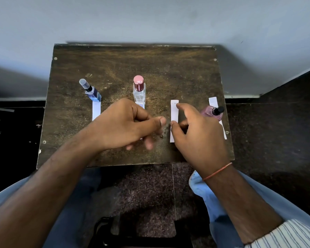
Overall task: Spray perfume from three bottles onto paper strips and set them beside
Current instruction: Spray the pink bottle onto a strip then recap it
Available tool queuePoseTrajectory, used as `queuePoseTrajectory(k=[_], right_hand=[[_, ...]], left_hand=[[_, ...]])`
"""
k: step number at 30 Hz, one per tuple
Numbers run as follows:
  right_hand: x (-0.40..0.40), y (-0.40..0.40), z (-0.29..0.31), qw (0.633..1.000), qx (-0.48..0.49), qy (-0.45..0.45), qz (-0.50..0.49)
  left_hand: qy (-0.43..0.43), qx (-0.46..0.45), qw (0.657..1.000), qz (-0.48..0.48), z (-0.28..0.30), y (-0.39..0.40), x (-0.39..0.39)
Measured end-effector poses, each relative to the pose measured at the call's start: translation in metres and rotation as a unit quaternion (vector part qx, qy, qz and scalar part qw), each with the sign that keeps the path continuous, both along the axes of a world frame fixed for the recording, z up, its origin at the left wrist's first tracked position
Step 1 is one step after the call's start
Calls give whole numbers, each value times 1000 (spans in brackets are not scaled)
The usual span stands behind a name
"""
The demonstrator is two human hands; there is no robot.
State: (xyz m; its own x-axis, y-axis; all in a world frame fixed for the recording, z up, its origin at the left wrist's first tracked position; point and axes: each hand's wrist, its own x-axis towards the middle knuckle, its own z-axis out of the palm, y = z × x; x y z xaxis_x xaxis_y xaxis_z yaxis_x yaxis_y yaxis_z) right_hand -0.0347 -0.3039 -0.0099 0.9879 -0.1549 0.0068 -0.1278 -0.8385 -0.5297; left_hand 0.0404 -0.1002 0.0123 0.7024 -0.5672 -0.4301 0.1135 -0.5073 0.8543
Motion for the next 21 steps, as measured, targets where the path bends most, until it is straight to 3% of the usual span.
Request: queuePoseTrajectory(k=[4,7,21], right_hand=[[3,1,1,999,-21,28,9],[5,1,2,997,-50,43,26],[14,2,3,975,-186,105,56]], left_hand=[[84,27,985,-150,7,19,1],[108,80,972,-195,8,28,1],[116,192,959,-171,8,45,5]])
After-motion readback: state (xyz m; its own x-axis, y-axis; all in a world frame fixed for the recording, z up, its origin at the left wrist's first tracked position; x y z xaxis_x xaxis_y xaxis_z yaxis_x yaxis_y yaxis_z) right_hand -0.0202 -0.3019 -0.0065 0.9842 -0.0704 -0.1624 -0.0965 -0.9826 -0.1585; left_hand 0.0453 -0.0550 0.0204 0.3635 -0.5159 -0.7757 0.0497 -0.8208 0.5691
